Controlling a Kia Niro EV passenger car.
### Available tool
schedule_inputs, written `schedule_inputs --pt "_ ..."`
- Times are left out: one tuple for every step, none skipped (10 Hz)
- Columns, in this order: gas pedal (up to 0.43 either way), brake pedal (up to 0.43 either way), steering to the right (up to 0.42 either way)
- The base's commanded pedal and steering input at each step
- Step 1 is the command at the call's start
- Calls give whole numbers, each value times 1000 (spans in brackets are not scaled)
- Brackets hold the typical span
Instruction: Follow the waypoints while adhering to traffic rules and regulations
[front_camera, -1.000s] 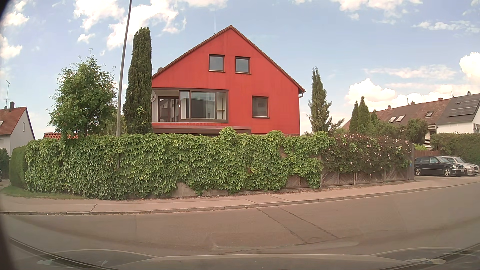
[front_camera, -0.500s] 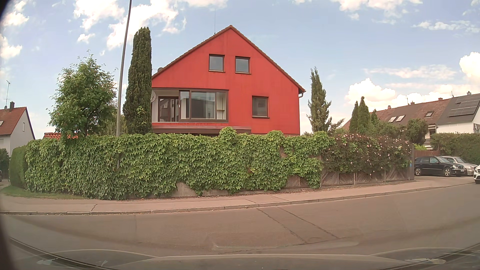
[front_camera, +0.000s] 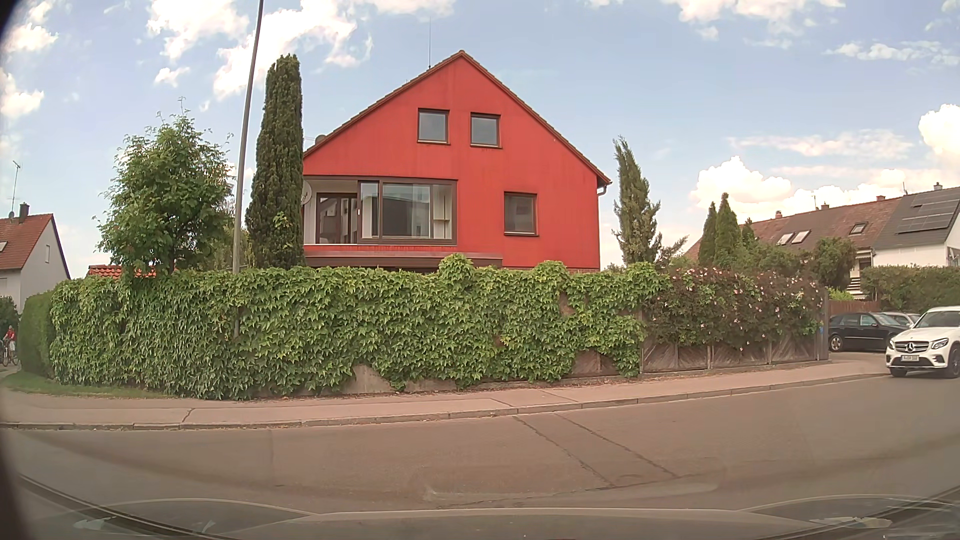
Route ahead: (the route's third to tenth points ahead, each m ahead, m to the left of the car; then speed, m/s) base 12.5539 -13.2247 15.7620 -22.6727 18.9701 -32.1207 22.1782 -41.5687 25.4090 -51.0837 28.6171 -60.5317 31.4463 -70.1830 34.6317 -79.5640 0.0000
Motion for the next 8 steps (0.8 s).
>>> schedule_inputs --pt "0 634 112" --pt "0 634 112" --pt "0 646 112" --pt "0 652 112" --pt "0 659 112" --pt "0 659 113" --pt "0 659 112" --pt "0 659 112"
